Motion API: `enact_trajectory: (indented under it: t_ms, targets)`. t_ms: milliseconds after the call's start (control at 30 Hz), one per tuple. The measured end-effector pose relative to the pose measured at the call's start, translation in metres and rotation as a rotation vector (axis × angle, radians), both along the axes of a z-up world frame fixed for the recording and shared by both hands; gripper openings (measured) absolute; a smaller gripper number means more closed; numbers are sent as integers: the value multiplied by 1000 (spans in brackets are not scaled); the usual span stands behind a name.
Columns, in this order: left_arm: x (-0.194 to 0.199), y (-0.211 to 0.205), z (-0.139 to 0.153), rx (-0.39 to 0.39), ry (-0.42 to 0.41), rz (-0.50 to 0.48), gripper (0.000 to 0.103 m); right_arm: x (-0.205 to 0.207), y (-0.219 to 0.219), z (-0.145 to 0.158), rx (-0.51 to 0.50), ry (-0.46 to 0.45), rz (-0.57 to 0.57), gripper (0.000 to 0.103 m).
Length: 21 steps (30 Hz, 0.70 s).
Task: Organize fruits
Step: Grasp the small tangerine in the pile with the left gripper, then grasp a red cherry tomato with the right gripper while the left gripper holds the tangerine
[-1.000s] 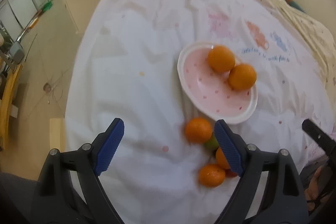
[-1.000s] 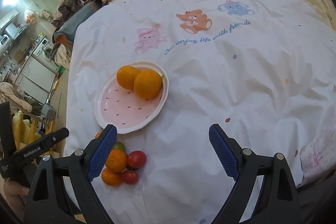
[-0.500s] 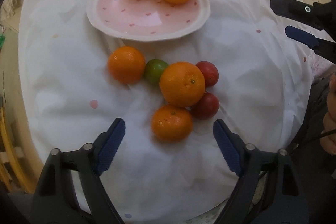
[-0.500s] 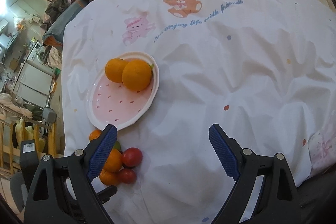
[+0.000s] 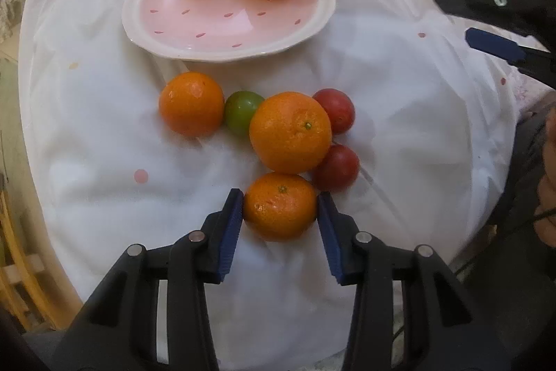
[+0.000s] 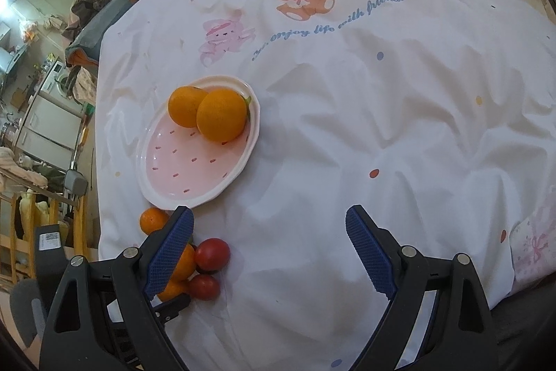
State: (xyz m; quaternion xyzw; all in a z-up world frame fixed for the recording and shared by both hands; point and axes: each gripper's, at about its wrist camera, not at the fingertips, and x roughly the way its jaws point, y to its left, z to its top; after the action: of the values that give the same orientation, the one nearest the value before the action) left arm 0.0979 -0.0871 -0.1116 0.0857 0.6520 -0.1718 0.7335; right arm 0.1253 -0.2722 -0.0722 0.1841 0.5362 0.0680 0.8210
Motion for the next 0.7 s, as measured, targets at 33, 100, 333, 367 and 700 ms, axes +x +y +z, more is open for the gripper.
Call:
enact_trajectory:
  t_ms: [33, 100, 333, 367, 700]
  targets:
    - [-2, 1, 2, 0, -2, 0, 39, 0, 0, 0, 2, 2, 0, 92]
    - [-5, 2, 5, 6, -8, -4, 39, 0, 0, -1, 6, 4, 3, 92]
    - [-9, 18, 34, -28, -82, 49, 38, -3, 1, 1, 4, 2, 12, 92]
    - [-9, 23, 39, -32, -98, 64, 38, -3, 1, 1, 4, 3, 11, 92]
    - [10, 64, 65, -57, -263, 259, 38, -4, 0, 0, -1, 6, 5, 92]
